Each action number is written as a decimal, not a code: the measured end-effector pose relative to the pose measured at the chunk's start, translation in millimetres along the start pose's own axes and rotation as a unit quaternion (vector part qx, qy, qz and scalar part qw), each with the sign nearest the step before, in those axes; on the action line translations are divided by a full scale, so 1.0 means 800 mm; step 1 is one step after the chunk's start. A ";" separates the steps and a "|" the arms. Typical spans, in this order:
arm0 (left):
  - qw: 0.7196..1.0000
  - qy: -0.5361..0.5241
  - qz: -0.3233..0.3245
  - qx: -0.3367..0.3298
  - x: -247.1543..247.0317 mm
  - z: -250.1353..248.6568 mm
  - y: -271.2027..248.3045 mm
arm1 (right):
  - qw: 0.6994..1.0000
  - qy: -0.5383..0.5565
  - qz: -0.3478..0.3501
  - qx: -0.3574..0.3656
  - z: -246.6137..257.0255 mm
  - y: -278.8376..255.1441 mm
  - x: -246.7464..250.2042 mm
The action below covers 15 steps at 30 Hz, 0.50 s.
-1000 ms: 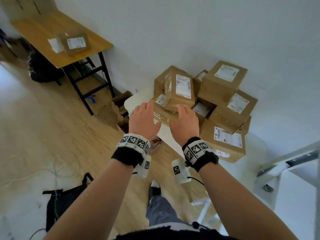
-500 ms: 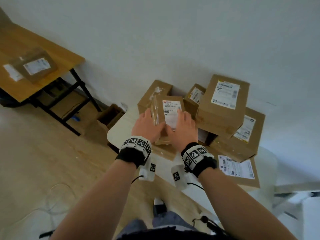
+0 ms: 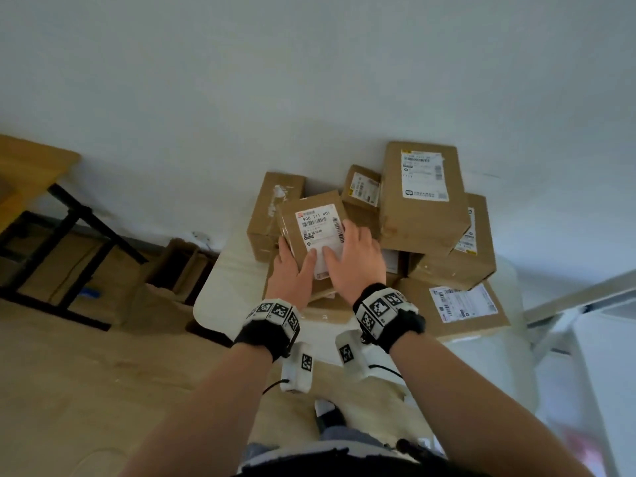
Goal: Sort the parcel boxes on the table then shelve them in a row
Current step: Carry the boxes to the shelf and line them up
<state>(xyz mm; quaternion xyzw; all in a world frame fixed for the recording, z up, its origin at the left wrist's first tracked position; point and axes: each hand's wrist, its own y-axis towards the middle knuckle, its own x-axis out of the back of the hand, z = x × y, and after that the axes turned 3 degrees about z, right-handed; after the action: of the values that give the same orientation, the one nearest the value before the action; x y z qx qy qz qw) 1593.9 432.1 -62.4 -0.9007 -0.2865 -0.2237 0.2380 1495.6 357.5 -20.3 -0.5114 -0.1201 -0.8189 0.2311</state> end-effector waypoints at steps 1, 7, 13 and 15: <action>1.000 0.003 -0.006 -0.017 0.007 0.003 -0.001 | 1.000 0.003 -0.011 -0.005 0.006 -0.005 0.001; 0.991 0.052 -0.042 -0.116 0.059 0.002 -0.025 | 0.995 0.047 -0.081 -0.030 0.049 -0.041 0.011; 0.974 0.070 -0.025 -0.216 0.082 -0.024 -0.065 | 0.977 0.063 -0.185 -0.081 0.059 -0.096 0.036; 0.968 0.066 -0.003 -0.243 0.075 -0.032 -0.085 | 0.968 0.058 -0.220 -0.103 0.049 -0.120 0.047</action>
<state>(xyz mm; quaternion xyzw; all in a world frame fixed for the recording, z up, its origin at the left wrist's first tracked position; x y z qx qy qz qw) 1589.1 491.2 10.9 -0.9140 -0.2096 -0.3460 0.0296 1464.3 448.1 34.7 -0.4455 -0.1311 -0.8856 -0.0019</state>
